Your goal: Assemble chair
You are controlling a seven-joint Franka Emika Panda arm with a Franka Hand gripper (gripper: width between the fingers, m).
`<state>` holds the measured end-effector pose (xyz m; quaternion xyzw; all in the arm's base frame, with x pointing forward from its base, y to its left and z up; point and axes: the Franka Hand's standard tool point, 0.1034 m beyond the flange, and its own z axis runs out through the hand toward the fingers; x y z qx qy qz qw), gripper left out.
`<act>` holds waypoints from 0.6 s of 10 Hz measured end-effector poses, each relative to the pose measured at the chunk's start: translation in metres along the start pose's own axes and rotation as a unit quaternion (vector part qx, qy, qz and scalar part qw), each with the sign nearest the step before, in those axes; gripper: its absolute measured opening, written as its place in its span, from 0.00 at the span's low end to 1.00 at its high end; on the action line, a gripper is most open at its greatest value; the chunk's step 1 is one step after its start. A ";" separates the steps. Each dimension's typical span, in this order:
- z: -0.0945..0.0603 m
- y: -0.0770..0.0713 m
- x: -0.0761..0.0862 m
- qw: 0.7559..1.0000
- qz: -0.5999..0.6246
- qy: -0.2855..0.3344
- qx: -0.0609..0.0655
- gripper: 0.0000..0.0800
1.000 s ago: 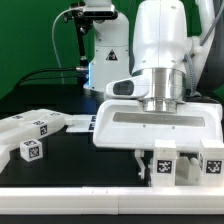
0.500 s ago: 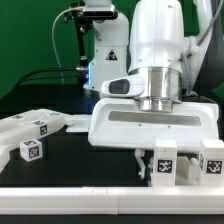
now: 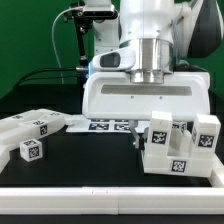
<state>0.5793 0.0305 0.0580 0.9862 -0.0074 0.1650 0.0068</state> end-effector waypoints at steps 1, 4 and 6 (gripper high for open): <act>-0.015 -0.005 -0.004 0.998 0.013 -0.063 0.024 0.04; -0.040 0.001 0.001 0.980 0.009 -0.194 0.038 0.04; -0.050 0.015 0.004 0.960 0.003 -0.276 0.039 0.04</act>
Offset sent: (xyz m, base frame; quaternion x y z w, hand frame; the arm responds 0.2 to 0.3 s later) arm -0.0009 -0.0178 0.0297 -0.0244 -0.1935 -0.0109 0.9807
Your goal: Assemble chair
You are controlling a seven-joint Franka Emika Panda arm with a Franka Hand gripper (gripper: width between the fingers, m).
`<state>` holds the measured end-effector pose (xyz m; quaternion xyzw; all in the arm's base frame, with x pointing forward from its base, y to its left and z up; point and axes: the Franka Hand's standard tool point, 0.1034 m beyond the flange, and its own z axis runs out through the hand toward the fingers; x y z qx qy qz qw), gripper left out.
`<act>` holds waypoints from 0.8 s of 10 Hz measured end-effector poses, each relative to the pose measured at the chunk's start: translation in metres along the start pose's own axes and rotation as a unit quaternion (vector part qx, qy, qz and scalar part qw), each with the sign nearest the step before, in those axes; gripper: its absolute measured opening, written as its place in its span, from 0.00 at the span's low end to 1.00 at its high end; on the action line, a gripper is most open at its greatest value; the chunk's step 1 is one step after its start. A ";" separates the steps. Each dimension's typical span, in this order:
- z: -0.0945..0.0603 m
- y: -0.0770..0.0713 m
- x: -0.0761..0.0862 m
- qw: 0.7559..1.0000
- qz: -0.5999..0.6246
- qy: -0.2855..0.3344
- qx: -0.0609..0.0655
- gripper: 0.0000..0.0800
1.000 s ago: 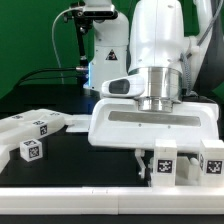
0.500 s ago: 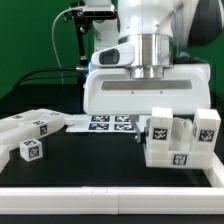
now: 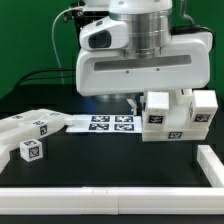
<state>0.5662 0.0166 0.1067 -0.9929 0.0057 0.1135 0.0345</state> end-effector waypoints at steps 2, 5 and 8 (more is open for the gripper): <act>0.002 0.002 -0.003 0.997 0.005 -0.074 0.002 0.04; 0.018 0.006 -0.010 0.975 0.037 -0.217 0.002 0.04; 0.018 0.004 -0.002 0.929 0.042 -0.367 -0.013 0.04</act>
Offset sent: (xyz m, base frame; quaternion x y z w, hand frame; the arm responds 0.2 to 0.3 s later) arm 0.0000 0.0000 0.0000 0.0000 -0.1296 0.0000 0.9916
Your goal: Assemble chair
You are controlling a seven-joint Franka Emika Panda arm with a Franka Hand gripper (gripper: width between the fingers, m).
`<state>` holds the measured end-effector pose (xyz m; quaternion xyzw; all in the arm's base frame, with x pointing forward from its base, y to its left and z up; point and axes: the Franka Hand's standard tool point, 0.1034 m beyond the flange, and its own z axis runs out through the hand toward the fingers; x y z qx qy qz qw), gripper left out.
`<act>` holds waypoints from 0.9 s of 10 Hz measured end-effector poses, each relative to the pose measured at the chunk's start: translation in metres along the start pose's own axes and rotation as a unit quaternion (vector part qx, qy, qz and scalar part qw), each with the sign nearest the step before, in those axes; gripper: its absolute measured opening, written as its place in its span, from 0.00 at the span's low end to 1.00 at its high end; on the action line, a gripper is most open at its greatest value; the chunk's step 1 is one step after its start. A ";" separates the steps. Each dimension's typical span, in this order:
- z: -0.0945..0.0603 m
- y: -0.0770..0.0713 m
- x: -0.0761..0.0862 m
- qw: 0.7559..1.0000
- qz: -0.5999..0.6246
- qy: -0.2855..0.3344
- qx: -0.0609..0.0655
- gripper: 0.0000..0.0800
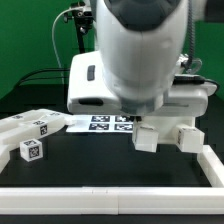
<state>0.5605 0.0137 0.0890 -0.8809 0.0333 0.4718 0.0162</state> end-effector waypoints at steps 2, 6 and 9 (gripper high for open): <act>0.008 -0.003 -0.004 1.000 -0.001 -0.023 -0.016 0.04; 0.015 -0.004 -0.006 0.999 0.029 -0.019 -0.009 0.04; 0.013 -0.016 0.007 0.999 0.032 0.021 -0.014 0.04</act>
Offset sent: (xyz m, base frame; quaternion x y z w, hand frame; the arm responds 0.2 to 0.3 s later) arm 0.0000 0.0000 0.0000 0.0000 0.0000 0.0000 1.0000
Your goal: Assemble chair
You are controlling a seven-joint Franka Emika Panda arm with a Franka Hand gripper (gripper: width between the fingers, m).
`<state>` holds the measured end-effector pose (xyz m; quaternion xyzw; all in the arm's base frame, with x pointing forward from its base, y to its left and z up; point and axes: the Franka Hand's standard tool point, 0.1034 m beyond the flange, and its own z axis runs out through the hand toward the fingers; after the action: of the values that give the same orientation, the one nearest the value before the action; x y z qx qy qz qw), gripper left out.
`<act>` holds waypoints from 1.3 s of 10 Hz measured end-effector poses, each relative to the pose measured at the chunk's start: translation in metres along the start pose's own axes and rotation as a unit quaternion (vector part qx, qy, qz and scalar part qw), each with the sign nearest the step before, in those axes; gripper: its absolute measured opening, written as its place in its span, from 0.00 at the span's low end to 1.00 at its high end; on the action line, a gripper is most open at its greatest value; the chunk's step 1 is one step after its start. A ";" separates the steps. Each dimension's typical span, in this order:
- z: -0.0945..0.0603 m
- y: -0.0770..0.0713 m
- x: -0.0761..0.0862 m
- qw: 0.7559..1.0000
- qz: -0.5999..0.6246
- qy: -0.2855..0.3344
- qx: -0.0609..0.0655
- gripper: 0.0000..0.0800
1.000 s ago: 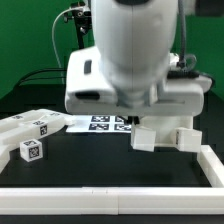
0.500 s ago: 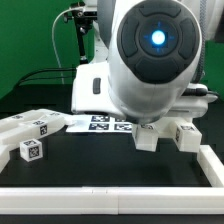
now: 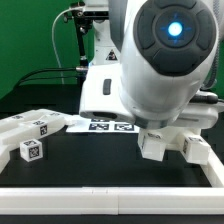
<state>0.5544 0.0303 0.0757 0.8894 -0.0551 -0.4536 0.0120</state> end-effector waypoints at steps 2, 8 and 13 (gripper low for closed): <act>-0.004 -0.004 0.020 0.999 0.000 0.032 -0.003 0.04; 0.001 -0.011 0.035 0.998 -0.003 0.060 -0.018 0.04; -0.005 -0.002 0.035 0.998 0.003 0.065 -0.014 0.67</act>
Offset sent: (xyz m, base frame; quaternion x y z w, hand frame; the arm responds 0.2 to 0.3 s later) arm 0.0256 0.0046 -0.0230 0.0023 0.0481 0.0053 0.9988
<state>0.5791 0.0283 0.0506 0.9165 -0.0504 -0.3957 0.0295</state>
